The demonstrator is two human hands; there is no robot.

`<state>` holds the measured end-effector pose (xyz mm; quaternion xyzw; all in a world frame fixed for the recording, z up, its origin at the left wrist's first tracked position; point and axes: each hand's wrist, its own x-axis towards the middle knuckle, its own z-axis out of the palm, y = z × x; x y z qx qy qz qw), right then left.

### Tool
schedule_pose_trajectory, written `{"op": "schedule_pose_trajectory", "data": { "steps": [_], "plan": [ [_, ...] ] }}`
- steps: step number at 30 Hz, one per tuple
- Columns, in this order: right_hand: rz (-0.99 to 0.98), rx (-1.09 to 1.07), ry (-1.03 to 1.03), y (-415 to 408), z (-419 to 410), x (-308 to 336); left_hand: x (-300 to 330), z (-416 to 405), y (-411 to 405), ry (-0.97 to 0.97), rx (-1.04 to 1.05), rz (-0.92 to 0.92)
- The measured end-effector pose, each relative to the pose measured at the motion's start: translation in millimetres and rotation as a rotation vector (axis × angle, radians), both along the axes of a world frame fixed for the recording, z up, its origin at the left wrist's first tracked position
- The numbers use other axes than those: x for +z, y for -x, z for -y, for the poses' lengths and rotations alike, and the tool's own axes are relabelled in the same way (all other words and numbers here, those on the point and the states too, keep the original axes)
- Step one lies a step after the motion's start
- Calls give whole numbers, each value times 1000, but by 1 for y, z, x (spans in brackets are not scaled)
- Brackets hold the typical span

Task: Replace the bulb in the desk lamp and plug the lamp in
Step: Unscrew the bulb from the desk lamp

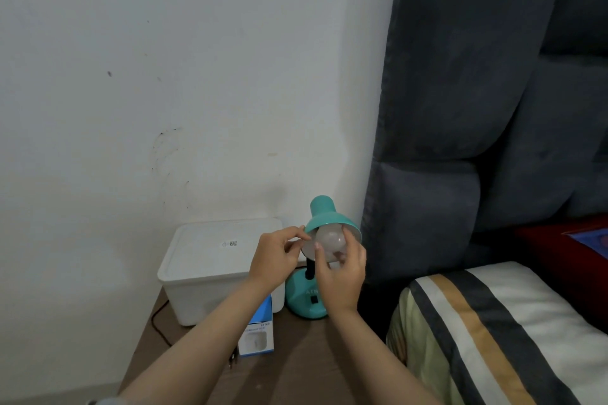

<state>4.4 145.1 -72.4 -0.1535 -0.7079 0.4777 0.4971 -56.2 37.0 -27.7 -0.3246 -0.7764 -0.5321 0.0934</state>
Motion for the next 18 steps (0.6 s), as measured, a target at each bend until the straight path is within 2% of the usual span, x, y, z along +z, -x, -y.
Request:
{"op": "schedule_pose_trajectory", "data": {
  "steps": [2,9,14,18],
  "plan": [
    [8,-1,24,1,0,4,0,-1,-1,1,15,0],
    [52,7,-182,1,-5,3,2,0,-4,-11,25,13],
    [-12,-1,3,0,0,2,2,-3,-7,4,53,21],
    [11,-9,-34,4,-1,5,3,-2,-8,10,67,29]
  ]
}}
